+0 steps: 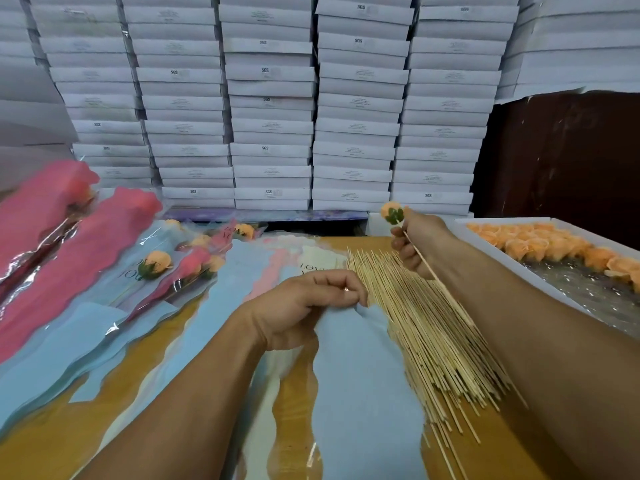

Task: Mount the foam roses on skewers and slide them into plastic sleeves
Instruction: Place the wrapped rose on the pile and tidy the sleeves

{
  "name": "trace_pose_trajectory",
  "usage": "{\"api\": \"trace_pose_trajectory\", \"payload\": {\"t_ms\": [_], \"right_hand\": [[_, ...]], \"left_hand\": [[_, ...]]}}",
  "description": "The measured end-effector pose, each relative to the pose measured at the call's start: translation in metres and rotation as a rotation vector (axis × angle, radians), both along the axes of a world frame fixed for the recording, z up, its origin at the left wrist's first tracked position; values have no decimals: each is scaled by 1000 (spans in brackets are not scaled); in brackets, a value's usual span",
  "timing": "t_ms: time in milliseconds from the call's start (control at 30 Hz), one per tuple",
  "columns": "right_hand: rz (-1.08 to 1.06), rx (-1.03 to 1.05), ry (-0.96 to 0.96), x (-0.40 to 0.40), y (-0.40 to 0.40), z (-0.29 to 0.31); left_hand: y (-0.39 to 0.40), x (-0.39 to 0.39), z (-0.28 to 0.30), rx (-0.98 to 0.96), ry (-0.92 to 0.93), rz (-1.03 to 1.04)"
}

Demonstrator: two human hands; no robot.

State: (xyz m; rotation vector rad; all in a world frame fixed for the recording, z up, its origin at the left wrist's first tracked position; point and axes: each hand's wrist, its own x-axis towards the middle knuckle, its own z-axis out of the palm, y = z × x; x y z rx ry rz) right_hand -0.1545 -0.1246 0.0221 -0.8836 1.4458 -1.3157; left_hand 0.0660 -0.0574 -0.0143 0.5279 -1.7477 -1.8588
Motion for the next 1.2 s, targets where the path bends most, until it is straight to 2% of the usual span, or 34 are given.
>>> {"api": "trace_pose_trajectory", "payload": {"t_ms": [167, 400, 667, 1033, 1200], "right_hand": [[-119, -88, 29, 0, -10, 6], [-225, -133, 85, -2, -14, -3], [-106, -130, 101, 10, -3, -15], [138, -135, 20, 18, 45, -27], [292, -93, -85, 23, 62, -32]], "left_hand": [[8, 0, 4, 42, -20, -234], [13, -4, 4, 38, -66, -233], [13, -6, 5, 45, -104, -171], [4, -10, 0, 63, 11, 77], [2, -11, -1, 58, 91, 175]]}}
